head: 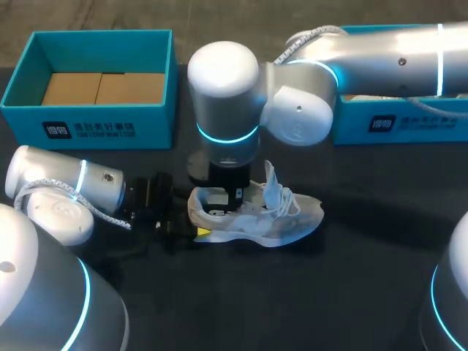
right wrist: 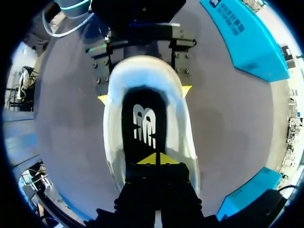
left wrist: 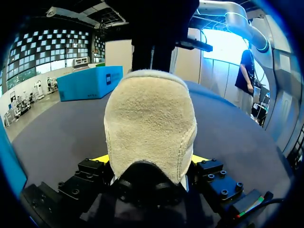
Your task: Take the shoe out of the shoebox, open the shoe tongue, remove and reinsert the insole, then place the shoe into the shoebox
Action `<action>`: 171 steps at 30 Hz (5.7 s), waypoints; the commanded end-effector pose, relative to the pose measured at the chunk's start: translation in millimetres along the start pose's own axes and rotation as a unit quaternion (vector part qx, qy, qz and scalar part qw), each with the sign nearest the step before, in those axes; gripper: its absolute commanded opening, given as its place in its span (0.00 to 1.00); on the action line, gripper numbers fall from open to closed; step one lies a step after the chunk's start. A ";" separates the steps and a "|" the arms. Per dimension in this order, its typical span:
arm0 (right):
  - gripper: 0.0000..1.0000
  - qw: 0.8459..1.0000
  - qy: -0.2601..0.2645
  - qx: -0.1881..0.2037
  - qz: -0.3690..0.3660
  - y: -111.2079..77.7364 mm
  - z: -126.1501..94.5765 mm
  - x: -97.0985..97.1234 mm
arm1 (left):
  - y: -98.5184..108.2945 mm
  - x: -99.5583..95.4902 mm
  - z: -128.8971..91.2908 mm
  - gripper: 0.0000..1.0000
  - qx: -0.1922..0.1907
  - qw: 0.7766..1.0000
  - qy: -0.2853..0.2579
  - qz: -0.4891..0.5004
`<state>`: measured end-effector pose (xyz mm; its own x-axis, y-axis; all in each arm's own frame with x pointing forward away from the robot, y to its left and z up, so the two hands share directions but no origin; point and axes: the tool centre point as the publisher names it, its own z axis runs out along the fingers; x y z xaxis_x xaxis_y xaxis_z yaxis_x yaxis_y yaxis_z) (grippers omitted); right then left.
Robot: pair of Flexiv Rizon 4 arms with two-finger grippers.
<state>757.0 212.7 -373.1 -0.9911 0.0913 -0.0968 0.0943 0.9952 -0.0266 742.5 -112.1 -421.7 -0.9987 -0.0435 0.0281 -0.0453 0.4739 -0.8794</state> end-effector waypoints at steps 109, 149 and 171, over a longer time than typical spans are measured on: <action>0.49 0.966 0.100 -0.218 -0.098 15.2 -49.4 -42.2 | 1.9 -0.9 -0.5 0.00 -0.002 1.000 0.001 0.000; 1.00 0.942 0.085 -0.317 0.075 14.2 -71.5 -48.9 | 1.9 -0.9 -0.5 0.00 -0.002 1.000 0.001 0.000; 0.56 0.914 0.198 -0.317 0.156 34.8 -68.2 -43.6 | 1.9 -0.9 -0.5 0.00 -0.002 1.000 0.001 0.000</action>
<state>794.4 241.1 -294.9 -0.8961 0.2575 0.3615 0.4257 0.7290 0.5360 742.8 -111.8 -421.7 -0.9987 -0.0437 0.0279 -0.0453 0.4738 -0.8795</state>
